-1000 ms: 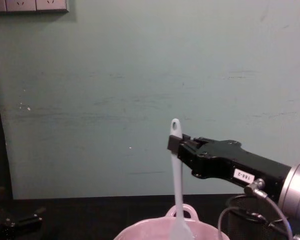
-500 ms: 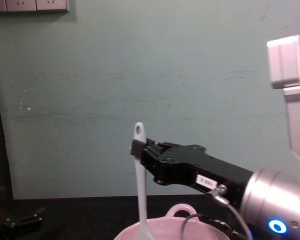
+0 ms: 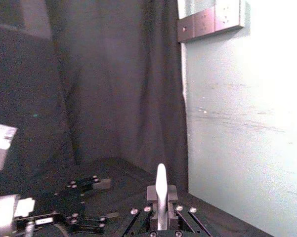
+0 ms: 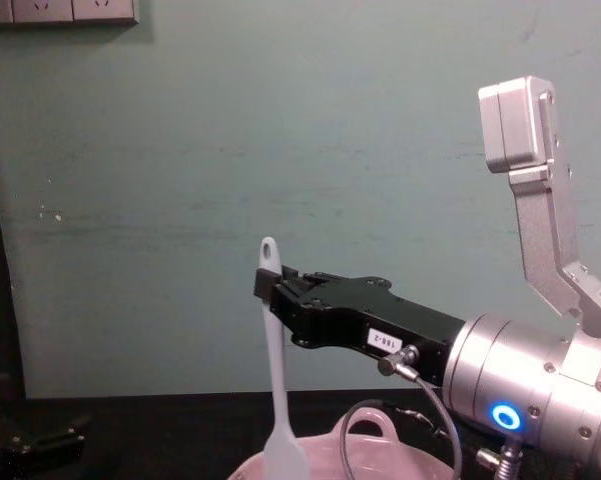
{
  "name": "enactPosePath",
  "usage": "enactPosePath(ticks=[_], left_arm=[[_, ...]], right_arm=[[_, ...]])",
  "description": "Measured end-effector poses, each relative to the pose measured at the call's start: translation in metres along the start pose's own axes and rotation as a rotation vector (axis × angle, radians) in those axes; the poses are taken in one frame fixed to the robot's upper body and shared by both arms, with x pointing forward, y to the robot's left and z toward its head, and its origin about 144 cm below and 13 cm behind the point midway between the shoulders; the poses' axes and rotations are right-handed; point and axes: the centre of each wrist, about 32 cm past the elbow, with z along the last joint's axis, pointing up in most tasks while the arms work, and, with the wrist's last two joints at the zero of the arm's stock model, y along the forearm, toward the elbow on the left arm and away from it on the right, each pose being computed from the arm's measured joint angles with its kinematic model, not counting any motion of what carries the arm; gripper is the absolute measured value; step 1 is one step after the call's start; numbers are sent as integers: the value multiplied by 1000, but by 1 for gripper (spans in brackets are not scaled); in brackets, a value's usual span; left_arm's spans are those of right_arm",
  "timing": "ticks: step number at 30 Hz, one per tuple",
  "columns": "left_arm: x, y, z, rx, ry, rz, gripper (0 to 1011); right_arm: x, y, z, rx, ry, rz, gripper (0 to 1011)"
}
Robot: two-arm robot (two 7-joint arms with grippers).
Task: Use the one hand to pick up the spoon and stir the clear water in the bowl.
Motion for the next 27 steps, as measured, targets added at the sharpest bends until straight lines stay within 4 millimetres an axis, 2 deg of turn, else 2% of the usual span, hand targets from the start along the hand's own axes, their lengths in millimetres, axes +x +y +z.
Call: enactPosePath(ticks=[8, 15, 27], left_arm=[[0, 0, 0, 0, 0, 0, 1011], [0, 0, 0, 0, 0, 0, 1011], [0, 0, 0, 0, 0, 0, 1011]], right_arm=[[15, 1, 0, -7, -12, -47, 116], [28, -8, 1, -11, -23, -89, 116], [26, -36, 4, -27, -43, -84, 117]])
